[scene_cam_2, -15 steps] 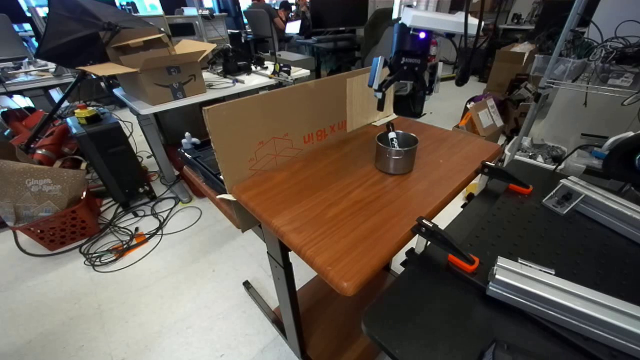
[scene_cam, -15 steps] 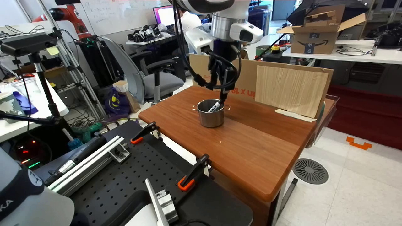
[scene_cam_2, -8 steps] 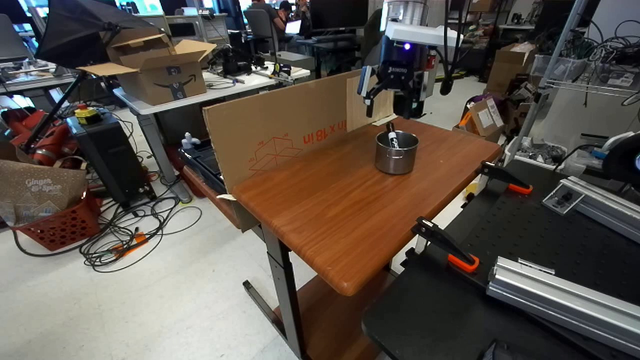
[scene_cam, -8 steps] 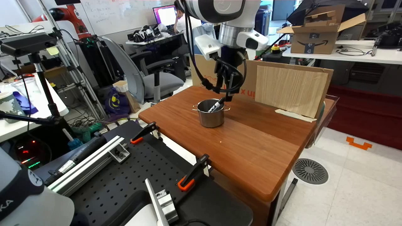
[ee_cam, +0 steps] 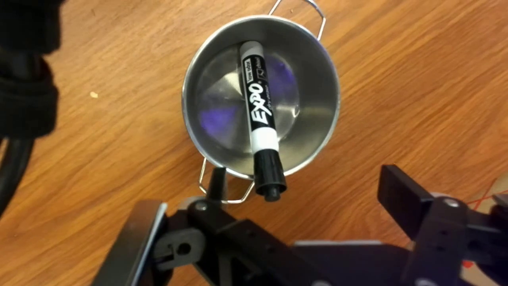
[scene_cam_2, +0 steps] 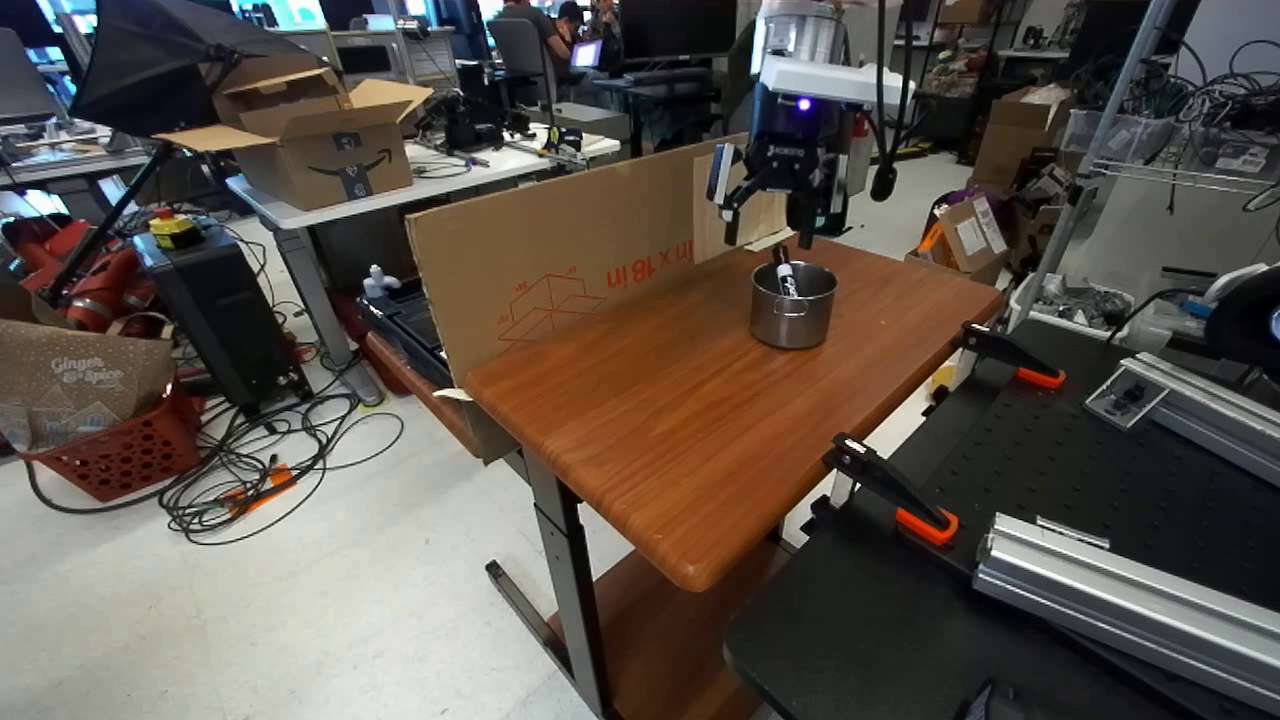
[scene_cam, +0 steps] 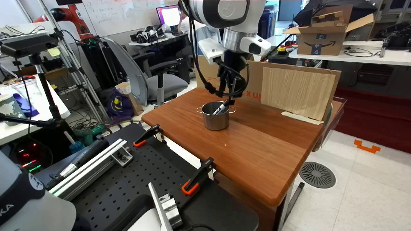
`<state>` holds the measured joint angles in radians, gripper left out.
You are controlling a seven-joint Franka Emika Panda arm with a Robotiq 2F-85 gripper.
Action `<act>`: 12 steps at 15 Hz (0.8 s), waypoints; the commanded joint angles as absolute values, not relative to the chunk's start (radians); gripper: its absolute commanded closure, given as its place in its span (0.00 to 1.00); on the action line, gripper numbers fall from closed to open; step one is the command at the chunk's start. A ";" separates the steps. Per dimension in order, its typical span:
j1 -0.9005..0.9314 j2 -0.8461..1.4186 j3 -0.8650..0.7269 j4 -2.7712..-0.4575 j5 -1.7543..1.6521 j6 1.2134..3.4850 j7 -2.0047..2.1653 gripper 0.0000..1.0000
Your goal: Remove the marker from the bowl and put it on the table
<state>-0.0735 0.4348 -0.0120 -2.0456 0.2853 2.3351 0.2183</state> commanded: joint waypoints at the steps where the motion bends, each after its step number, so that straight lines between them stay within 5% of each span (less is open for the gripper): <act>1: -0.075 0.463 -0.009 -2.010 0.315 2.299 0.220 0.35; 9: -0.076 0.448 -0.014 -2.008 0.316 2.299 0.237 0.95; 12: -0.077 0.432 -0.014 -2.011 0.318 2.298 0.245 0.95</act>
